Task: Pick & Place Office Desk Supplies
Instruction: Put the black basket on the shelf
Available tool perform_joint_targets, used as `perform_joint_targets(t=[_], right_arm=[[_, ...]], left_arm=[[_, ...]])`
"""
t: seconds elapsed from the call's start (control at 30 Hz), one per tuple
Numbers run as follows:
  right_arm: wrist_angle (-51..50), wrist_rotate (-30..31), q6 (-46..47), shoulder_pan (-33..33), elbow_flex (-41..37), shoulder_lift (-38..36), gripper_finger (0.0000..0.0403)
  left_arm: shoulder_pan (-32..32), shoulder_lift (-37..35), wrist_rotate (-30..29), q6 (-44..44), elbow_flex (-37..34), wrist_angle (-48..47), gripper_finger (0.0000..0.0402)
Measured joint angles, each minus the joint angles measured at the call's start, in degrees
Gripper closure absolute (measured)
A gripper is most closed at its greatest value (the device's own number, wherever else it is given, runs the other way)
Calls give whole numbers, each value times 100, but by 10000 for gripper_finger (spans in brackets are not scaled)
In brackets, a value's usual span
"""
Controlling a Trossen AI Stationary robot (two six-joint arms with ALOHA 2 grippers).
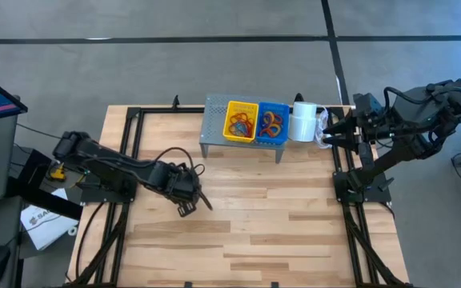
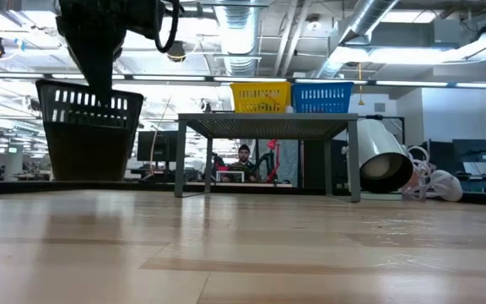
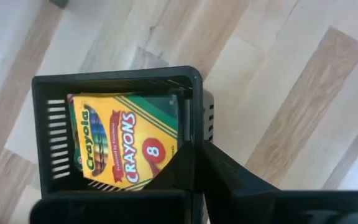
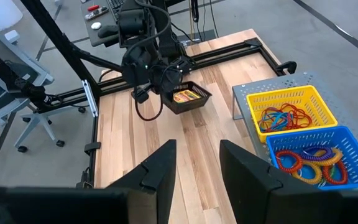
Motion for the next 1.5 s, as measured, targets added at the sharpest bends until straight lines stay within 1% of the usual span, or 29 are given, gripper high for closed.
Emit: perform_joint_targets(t=[0.4,0.57,0.87,1.1,1.23,1.37,1.5], right_arm=[[-1,0,0,-1,0,0,282],[-1,0,0,1,0,0,282],[-1,0,0,1,0,0,282],[-1,0,0,-1,0,0,282],[-1,-1,0,0,0,0,282],[-1,0,0,0,0,0,282],[-1,0,0,-1,0,0,282]], left_arm=[[-6,-126,-111,-17,78,-682,401],[-11,-129,-486,33,411,-1147,401],[-9,-129,-784,148,781,-1587,401],[-11,-129,-1154,180,1175,-2320,401],[9,-129,-1424,481,1450,-2505,401],[188,-129,-1537,823,1611,-2566,401],[342,-126,-1795,1179,1745,-2622,401]])
